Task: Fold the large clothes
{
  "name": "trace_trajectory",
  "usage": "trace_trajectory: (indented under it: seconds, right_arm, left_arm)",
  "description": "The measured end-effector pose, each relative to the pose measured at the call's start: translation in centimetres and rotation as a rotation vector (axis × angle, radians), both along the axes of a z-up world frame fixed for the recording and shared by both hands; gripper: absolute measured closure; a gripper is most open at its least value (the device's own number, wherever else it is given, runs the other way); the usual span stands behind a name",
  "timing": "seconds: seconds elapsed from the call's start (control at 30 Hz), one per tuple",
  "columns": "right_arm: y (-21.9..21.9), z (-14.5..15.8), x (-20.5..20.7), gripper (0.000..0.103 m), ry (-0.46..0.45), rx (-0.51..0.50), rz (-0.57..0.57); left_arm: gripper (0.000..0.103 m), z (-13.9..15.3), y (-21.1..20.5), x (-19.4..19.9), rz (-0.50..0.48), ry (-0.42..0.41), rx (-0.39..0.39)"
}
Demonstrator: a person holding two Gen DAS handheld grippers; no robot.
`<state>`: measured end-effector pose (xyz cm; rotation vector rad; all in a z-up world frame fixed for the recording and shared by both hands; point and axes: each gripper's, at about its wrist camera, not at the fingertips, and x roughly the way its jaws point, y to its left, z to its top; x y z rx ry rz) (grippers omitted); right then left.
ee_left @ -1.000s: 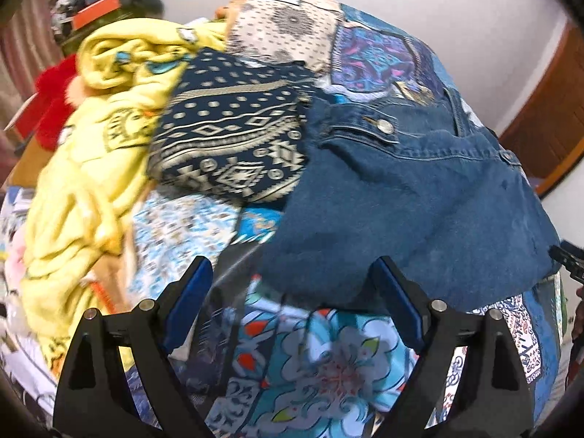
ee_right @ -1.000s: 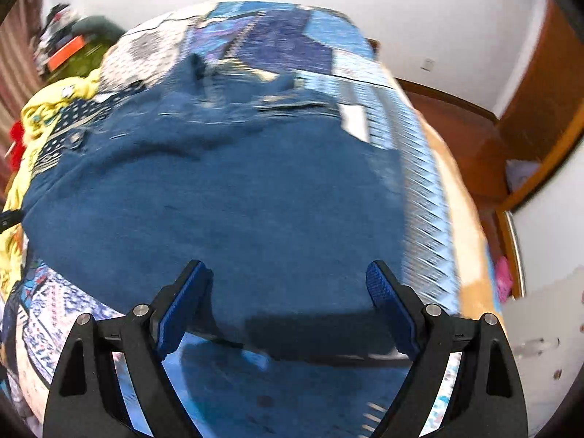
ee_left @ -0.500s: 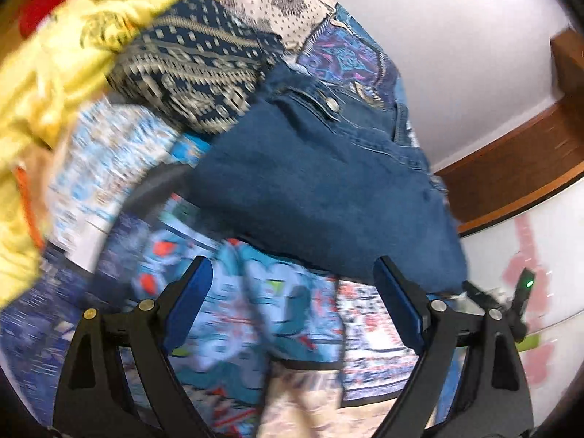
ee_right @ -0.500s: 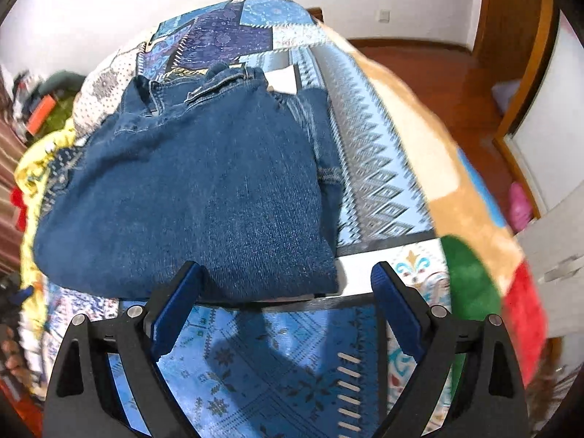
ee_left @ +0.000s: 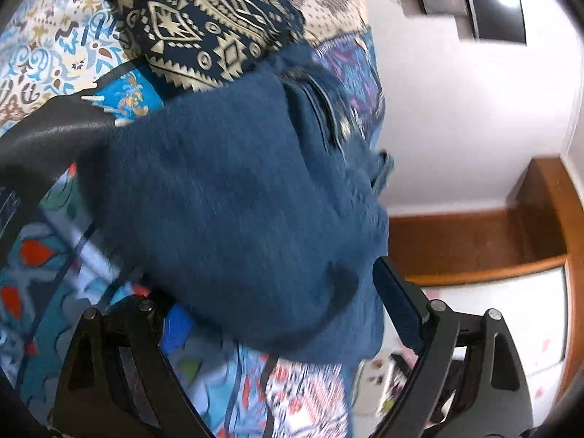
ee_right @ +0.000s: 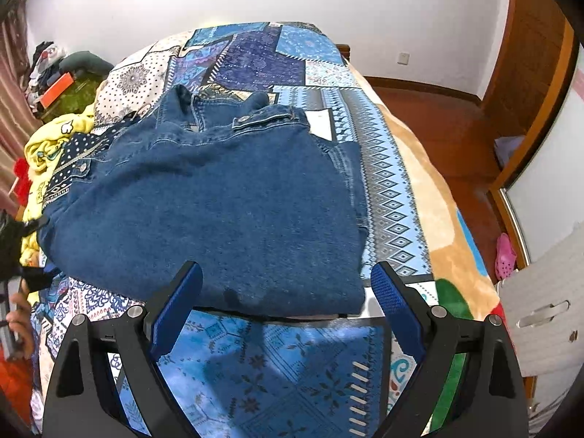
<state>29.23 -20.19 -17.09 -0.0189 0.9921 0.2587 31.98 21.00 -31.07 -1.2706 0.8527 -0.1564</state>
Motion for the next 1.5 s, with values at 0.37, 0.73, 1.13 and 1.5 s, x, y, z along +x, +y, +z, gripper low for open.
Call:
trace_trajectory:
  seconds: [0.37,0.73,1.13,1.5]
  right_arm:
    - [2.1,0.1,0.1,0.011,0.028,0.022,0.02]
    - [7.5,4.1,-0.3,0.011,-0.065,0.045,0.153]
    - [20.5,0.2,-0.3,0.011,0.034,0.044,0.422]
    - [19.9,-3.7,1.1,0.006,0.219,0.081,0.45]
  left_arm:
    - [0.061,3.3,-1.7,3.3,0.09,0.021,0.338]
    - [0.069,15.3,-3.1,0.8,0.142,-0.231,0.582]
    - [0.069,19.6,-1.8,-2.5,0.158,-0.228,0.829]
    - [0.069,18.5,-6.5,0.6,0.051,-0.193,1.003]
